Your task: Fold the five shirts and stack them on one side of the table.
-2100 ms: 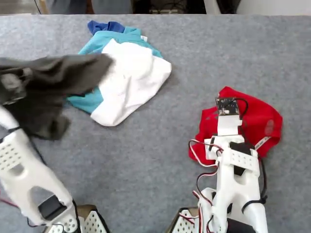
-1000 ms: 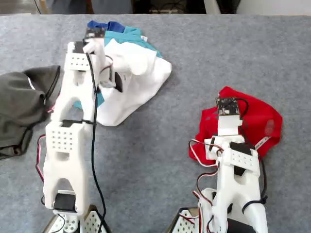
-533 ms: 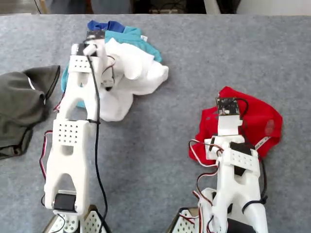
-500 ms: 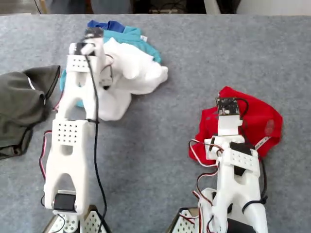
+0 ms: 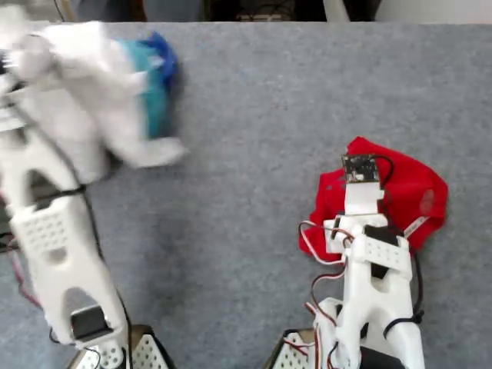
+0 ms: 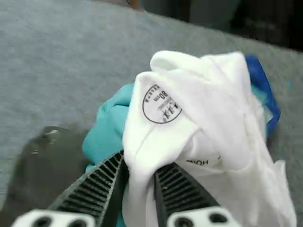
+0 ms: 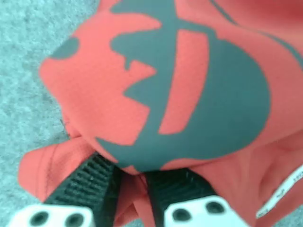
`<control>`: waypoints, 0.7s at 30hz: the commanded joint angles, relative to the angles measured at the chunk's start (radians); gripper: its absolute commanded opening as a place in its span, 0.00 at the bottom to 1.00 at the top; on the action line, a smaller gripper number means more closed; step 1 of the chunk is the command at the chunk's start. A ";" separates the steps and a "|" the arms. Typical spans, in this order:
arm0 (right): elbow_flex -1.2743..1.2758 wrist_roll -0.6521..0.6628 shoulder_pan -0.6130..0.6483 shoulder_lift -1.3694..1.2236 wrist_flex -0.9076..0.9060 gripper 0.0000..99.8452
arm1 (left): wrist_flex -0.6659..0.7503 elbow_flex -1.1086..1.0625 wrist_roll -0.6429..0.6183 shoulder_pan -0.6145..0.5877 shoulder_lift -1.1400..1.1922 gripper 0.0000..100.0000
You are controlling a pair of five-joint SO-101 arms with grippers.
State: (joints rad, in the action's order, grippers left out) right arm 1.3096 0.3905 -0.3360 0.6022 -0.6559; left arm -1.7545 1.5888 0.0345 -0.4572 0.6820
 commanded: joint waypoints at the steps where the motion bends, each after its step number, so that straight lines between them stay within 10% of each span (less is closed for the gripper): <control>1: 0.010 0.008 -0.028 -0.007 0.009 0.01 | -0.005 0.068 0.009 -0.166 -0.270 0.03; 8: 0.010 0.008 -0.028 -0.007 0.009 0.01 | -0.005 0.058 0.002 -0.366 -0.420 0.03; 21: 0.010 0.008 -0.028 -0.007 0.009 0.01 | -0.005 -0.492 0.127 -0.191 -0.166 0.18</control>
State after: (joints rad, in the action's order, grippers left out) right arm 1.3096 0.3905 -0.3360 0.6022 -0.6559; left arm -1.7576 1.2206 0.0760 -0.6843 0.5148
